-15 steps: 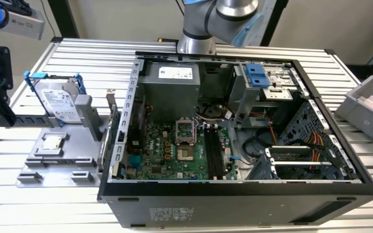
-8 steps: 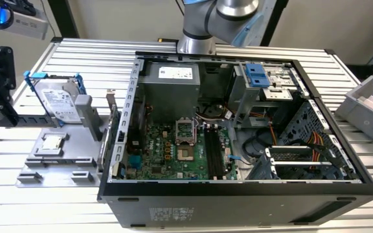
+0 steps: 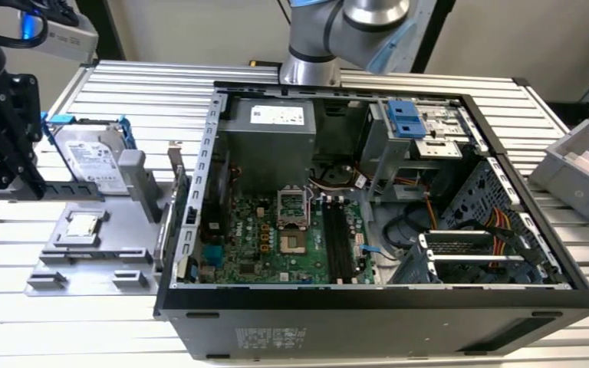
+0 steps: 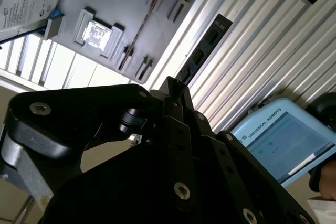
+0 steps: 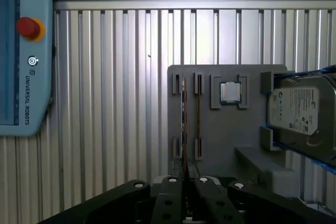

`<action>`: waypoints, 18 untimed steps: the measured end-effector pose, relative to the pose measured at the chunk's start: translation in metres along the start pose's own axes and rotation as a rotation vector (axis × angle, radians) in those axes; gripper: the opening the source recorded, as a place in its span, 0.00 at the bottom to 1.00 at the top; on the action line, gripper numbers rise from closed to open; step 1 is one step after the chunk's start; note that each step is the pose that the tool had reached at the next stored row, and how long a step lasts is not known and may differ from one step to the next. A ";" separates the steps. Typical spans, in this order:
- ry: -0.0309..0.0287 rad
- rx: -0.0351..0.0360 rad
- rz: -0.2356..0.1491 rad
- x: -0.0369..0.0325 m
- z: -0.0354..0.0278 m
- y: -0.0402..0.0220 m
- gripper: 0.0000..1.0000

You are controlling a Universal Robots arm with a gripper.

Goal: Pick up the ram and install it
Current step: 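Pick up the ram and move it above insertion slot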

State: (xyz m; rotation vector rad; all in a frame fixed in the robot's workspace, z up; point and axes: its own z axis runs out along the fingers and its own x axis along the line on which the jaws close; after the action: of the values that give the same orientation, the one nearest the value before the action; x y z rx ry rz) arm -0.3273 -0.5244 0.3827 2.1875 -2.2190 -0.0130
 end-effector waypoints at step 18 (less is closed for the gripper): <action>0.0001 -0.0026 0.000 -0.0005 -0.0008 -0.0316 0.00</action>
State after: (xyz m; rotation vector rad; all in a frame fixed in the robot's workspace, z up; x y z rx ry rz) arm -0.2957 -0.5244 0.3827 2.1862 -2.2177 -0.0158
